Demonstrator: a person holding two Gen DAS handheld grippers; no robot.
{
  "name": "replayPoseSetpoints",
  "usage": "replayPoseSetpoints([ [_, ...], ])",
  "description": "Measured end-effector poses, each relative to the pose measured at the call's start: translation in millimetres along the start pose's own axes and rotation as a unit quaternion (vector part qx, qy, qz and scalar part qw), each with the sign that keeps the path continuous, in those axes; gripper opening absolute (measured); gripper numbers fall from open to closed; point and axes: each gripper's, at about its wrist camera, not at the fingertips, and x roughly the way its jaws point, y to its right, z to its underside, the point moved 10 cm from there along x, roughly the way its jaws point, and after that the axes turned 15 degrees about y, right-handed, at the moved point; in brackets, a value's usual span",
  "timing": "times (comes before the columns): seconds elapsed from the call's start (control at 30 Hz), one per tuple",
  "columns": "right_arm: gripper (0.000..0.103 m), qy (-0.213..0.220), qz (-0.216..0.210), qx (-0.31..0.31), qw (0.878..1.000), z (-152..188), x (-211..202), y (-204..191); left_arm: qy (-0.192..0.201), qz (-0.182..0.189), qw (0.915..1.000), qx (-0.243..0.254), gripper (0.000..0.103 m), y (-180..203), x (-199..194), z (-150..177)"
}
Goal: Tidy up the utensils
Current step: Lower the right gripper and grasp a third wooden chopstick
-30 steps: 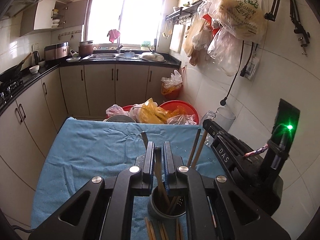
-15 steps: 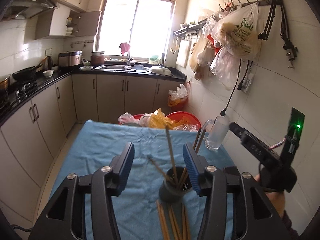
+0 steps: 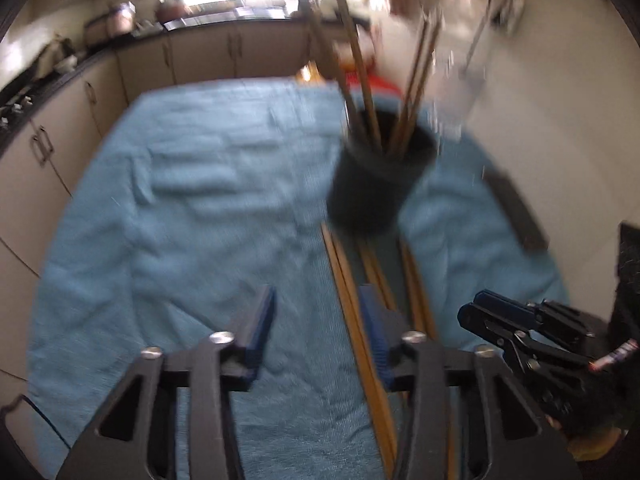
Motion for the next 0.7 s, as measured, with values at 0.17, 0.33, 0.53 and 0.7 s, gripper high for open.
replayPoseSetpoints([
  [0.17,0.023,-0.019,0.011,-0.027,0.999,18,13,-4,-0.043,0.014,0.9990,0.006,0.021,13,28,33],
  [0.33,0.019,-0.039,0.031,-0.031,0.998,23,22,3,-0.039,0.008,0.9992,0.009,0.010,18,37,26],
  [0.53,0.011,-0.040,0.047,-0.024,0.998,19,27,9,-0.044,-0.008,0.9989,0.011,0.005,12,41,22],
  [0.7,0.010,-0.050,0.074,-0.019,0.996,21,8,40,-0.048,-0.035,0.9980,0.020,0.004,-13,31,26],
])
